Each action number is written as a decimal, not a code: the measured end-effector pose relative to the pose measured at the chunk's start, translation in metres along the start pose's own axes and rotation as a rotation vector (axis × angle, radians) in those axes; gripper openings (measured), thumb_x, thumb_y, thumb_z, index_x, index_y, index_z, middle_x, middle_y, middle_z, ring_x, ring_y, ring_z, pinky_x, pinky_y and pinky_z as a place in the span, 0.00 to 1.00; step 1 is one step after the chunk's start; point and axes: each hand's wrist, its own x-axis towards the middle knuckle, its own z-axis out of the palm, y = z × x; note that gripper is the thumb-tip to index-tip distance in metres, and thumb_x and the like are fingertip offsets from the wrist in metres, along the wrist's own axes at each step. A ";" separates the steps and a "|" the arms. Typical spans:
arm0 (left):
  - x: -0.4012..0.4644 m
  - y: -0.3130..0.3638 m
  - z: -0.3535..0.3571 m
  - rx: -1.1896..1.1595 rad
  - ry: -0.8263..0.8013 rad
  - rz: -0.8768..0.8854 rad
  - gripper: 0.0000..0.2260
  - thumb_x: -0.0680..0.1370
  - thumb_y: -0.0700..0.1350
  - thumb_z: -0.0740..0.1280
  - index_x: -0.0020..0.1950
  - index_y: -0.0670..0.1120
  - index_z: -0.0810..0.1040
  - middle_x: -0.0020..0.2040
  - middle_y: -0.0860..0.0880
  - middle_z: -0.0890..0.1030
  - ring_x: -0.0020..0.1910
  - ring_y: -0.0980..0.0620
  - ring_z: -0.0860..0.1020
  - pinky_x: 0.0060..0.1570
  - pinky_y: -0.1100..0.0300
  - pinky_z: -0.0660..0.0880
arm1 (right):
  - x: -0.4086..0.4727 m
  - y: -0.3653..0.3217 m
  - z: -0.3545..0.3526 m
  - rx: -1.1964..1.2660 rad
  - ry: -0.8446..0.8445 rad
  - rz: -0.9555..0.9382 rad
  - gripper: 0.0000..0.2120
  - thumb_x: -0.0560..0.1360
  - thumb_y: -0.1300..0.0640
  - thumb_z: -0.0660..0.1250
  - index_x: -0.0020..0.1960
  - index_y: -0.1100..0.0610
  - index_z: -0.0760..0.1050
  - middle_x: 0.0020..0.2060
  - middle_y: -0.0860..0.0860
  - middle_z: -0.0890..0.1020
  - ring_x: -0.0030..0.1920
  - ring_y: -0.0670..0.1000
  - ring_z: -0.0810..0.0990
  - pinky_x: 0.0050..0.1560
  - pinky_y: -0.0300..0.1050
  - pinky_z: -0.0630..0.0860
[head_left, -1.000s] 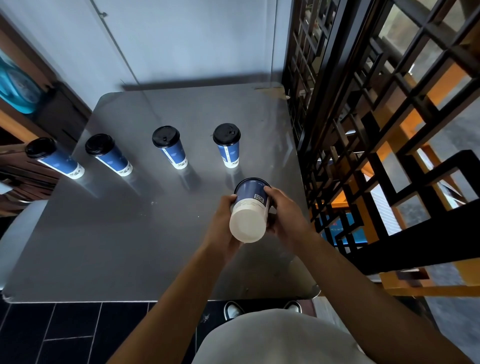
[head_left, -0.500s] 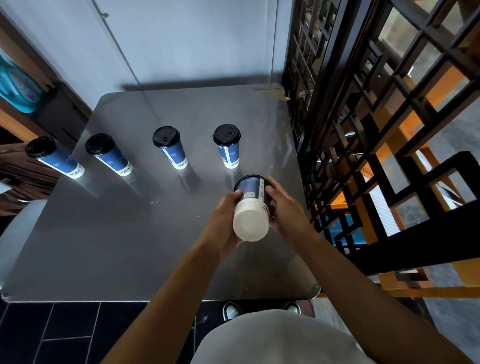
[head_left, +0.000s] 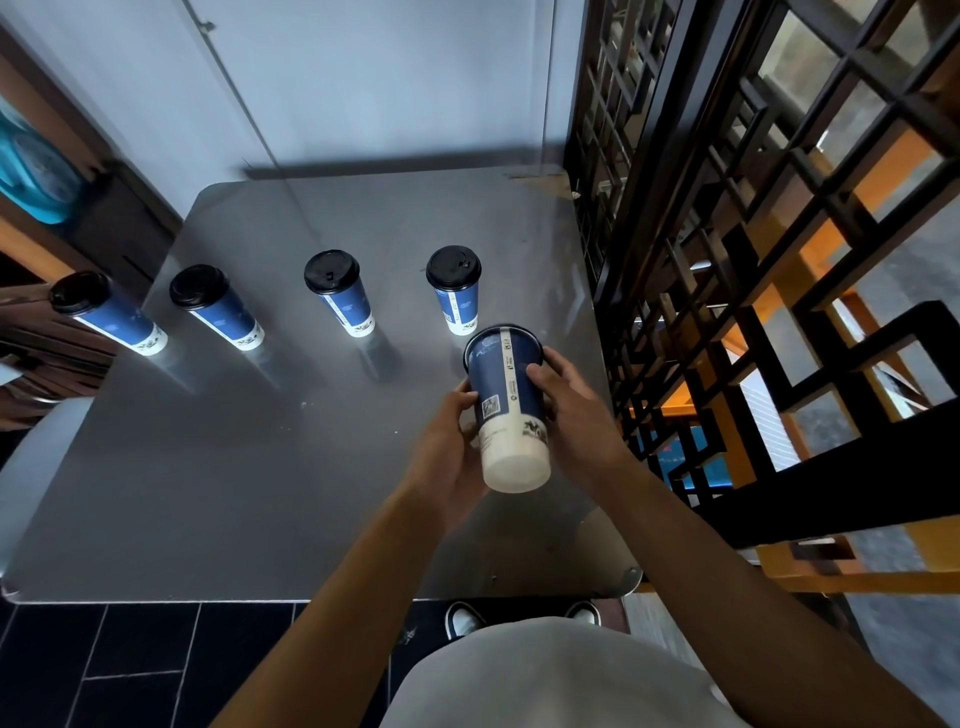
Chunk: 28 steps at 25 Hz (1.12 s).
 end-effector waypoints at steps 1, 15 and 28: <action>0.002 -0.001 -0.004 0.011 -0.016 0.035 0.20 0.81 0.45 0.59 0.73 0.47 0.73 0.62 0.36 0.80 0.57 0.39 0.78 0.62 0.40 0.76 | -0.001 0.000 -0.003 -0.005 -0.037 -0.008 0.16 0.75 0.52 0.71 0.63 0.48 0.75 0.58 0.52 0.84 0.57 0.53 0.85 0.54 0.49 0.83; 0.024 -0.022 -0.056 0.813 0.065 0.347 0.34 0.69 0.36 0.72 0.68 0.63 0.70 0.54 0.54 0.81 0.50 0.60 0.82 0.43 0.62 0.81 | -0.006 0.033 -0.039 -0.787 -0.125 -0.106 0.34 0.74 0.58 0.76 0.75 0.45 0.66 0.54 0.36 0.78 0.50 0.30 0.81 0.40 0.23 0.75; 0.152 -0.007 -0.001 1.015 0.006 0.448 0.25 0.72 0.29 0.72 0.67 0.44 0.76 0.58 0.46 0.83 0.60 0.48 0.81 0.62 0.54 0.77 | 0.090 0.028 -0.062 -0.919 0.303 -0.212 0.22 0.69 0.56 0.78 0.62 0.48 0.78 0.49 0.45 0.87 0.46 0.40 0.81 0.35 0.18 0.69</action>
